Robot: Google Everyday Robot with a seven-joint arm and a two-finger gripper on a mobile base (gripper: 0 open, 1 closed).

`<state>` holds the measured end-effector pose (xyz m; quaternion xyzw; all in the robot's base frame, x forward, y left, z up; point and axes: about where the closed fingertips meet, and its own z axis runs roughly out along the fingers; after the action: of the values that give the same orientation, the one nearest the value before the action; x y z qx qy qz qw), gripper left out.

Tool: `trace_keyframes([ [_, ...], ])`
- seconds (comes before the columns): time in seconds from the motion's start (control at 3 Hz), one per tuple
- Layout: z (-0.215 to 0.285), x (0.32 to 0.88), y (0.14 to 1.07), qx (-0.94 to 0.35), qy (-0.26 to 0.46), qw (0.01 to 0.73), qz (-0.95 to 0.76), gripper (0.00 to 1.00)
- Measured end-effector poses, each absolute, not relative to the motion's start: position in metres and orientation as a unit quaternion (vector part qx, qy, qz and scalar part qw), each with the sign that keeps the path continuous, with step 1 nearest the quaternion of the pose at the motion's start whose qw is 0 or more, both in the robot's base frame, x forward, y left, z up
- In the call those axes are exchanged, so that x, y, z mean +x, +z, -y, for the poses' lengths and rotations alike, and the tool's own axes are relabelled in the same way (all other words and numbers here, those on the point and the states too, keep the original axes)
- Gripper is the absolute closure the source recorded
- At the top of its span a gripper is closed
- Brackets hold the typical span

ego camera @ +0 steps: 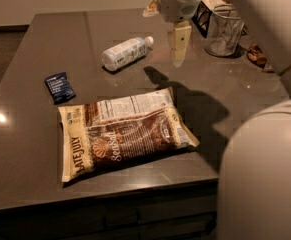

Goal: Place blue plastic bottle upright

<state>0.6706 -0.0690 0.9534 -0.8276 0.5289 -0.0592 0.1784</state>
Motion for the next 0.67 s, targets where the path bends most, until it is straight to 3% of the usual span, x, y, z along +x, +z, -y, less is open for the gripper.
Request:
trace_keyframes([
  [0.67,0.06,0.72,0.935,-0.84,-0.065,0.159,-0.515,0.0],
])
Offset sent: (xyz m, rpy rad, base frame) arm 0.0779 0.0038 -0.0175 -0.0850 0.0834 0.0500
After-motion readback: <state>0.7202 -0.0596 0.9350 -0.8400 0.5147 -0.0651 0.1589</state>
